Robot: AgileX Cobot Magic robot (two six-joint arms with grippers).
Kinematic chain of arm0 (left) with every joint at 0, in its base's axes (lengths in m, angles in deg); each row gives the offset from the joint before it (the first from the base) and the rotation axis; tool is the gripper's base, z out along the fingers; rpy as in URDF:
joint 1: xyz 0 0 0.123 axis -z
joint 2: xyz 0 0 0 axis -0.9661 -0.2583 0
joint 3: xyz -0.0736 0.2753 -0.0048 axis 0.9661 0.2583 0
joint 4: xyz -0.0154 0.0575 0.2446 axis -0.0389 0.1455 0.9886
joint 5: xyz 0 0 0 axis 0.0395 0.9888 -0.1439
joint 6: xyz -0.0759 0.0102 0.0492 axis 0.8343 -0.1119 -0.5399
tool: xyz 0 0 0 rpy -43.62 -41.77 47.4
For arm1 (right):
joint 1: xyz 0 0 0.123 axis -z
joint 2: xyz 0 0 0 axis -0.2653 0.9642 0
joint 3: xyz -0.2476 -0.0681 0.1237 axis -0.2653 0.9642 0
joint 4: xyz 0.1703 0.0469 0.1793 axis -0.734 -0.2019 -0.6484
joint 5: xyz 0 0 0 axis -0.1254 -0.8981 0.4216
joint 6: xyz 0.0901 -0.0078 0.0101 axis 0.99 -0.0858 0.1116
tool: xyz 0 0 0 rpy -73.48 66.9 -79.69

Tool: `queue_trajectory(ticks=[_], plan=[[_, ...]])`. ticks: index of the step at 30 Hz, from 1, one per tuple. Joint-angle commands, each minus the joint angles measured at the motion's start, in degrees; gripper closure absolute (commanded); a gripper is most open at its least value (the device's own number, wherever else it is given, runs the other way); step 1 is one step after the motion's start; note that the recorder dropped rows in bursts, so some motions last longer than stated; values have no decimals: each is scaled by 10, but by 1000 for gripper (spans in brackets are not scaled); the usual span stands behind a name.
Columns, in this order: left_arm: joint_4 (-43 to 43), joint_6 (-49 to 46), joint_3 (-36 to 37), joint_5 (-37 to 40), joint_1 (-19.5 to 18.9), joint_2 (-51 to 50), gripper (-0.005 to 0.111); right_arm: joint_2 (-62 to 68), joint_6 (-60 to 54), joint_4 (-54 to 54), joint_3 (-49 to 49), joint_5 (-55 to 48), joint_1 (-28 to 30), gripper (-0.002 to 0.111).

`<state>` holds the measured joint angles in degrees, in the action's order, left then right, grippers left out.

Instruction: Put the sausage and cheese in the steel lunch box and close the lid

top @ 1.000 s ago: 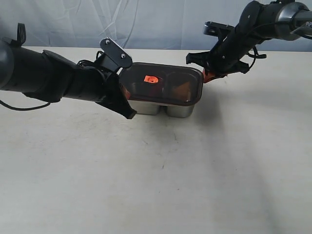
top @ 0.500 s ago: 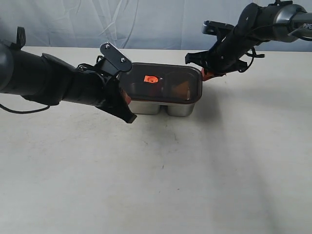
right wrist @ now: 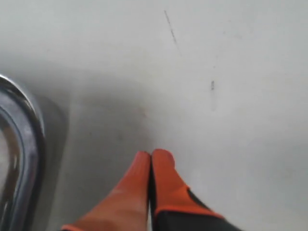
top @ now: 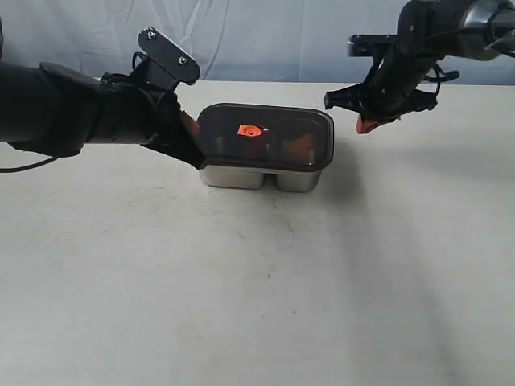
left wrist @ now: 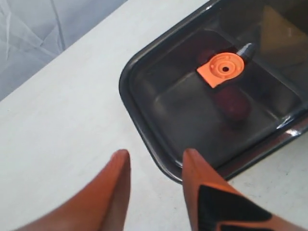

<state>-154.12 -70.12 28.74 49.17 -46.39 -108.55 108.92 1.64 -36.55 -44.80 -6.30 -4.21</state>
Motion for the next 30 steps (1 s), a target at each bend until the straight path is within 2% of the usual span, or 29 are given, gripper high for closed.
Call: queue_trajectory(ticks=[1,5,7,12,21,30], plan=[[-1,4,0,17,-1,11,74,-46,-4,9,-4,-14,-5,109],[28,3,-20,84,-1,1,85,-71,-99,-71,-4,-12,-47,109],[36,3,-28,102,-1,-9,89,-74,-117,-77,-4,-19,-70,109],[37,3,-38,108,-1,-41,89,-58,-117,-73,-4,-34,-108,109],[33,4,-39,155,-1,-118,89,23,-114,-74,-4,-93,-113,109],[25,4,-39,130,-1,-91,89,-13,-114,-74,-4,-43,-113,109]])
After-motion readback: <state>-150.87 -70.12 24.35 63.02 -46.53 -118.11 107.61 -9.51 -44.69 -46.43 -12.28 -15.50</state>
